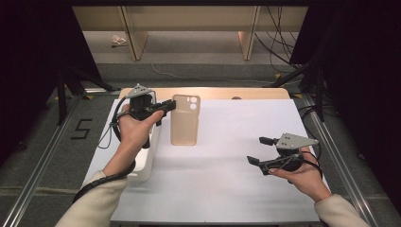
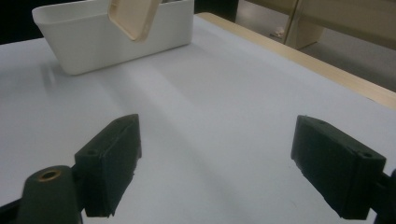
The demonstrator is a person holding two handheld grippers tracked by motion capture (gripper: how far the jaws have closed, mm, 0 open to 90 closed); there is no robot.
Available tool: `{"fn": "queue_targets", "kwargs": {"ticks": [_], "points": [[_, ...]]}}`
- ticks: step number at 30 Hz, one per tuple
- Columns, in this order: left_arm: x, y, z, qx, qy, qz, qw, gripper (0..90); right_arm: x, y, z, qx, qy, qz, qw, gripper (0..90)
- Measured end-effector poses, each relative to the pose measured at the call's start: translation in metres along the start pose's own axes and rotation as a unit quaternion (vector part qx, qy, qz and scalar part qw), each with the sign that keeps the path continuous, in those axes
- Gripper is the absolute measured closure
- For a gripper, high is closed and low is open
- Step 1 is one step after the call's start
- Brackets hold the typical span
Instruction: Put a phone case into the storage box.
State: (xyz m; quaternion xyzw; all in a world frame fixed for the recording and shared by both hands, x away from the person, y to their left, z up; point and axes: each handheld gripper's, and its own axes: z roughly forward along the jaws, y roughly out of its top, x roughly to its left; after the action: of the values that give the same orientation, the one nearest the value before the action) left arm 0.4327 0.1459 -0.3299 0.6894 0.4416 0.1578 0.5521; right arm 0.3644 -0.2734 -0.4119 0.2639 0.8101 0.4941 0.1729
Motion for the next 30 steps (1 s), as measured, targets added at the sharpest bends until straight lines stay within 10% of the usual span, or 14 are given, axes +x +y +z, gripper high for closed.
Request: {"fn": "queue_targets", "kwargs": {"ticks": [30], "points": [[0.045, 0.013, -0.028, -0.016, 0.029, 0.006, 0.9994, 83.6, -0.004, -0.005, -0.002, -0.01, -0.025, 0.022, 0.9994, 17.4]]}}
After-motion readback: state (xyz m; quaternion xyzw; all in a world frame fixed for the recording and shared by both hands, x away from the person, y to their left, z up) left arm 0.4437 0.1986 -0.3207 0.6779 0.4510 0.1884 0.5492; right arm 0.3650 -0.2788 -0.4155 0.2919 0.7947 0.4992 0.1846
